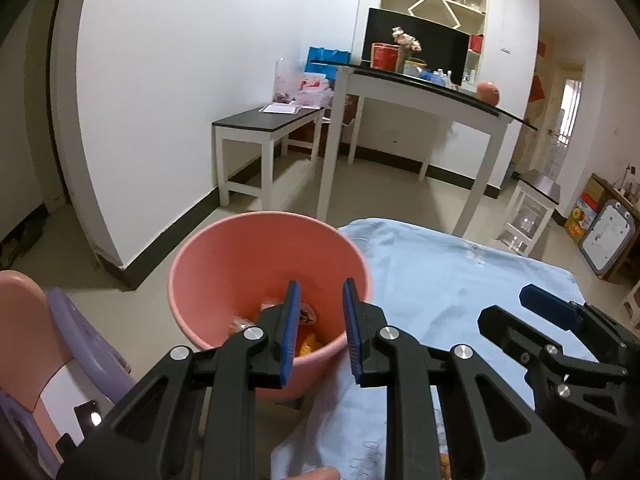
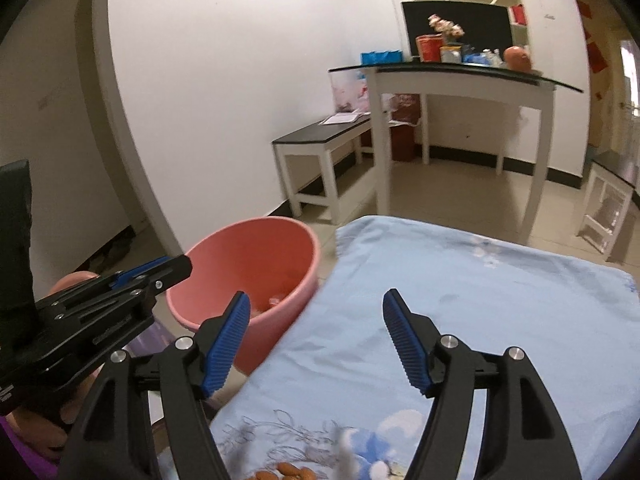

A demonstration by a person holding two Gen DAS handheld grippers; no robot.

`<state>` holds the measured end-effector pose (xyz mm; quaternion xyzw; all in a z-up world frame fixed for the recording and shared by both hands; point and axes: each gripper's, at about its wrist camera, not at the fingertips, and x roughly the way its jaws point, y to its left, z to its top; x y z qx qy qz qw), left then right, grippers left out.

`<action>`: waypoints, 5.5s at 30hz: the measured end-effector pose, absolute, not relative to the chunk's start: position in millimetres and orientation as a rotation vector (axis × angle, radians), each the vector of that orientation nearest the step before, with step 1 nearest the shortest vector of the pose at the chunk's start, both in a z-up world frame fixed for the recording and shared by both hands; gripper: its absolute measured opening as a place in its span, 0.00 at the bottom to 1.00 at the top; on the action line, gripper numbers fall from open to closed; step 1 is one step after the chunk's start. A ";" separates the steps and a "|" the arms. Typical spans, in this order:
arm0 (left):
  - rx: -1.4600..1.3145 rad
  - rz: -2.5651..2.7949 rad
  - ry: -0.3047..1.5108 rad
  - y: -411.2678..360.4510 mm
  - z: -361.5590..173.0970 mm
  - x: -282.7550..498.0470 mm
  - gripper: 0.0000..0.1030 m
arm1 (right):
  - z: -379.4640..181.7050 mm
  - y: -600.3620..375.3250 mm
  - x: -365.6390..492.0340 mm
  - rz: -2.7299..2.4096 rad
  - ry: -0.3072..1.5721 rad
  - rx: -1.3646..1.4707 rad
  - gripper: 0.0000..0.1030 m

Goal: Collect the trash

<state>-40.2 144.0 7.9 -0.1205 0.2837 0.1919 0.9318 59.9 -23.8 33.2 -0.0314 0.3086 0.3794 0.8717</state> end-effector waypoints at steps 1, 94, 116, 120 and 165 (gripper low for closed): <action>-0.246 0.387 0.581 143.0 7.8 -40.4 0.21 | 33.9 -26.4 58.6 0.781 0.641 -0.064 0.66; -0.150 0.285 0.521 71.5 24.7 -60.5 0.21 | 56.0 -97.9 13.9 0.643 0.532 -0.039 0.66; -0.140 0.281 0.548 69.5 19.8 -52.4 0.21 | 46.7 -103.0 21.9 0.638 0.556 -0.022 0.66; -0.136 0.279 0.552 68.8 17.9 -50.4 0.21 | 44.2 -104.1 24.1 0.638 0.562 -0.018 0.66; -0.080 0.252 0.611 48.5 6.3 -17.7 0.21 | 24.0 -124.8 48.9 0.616 0.611 0.035 0.66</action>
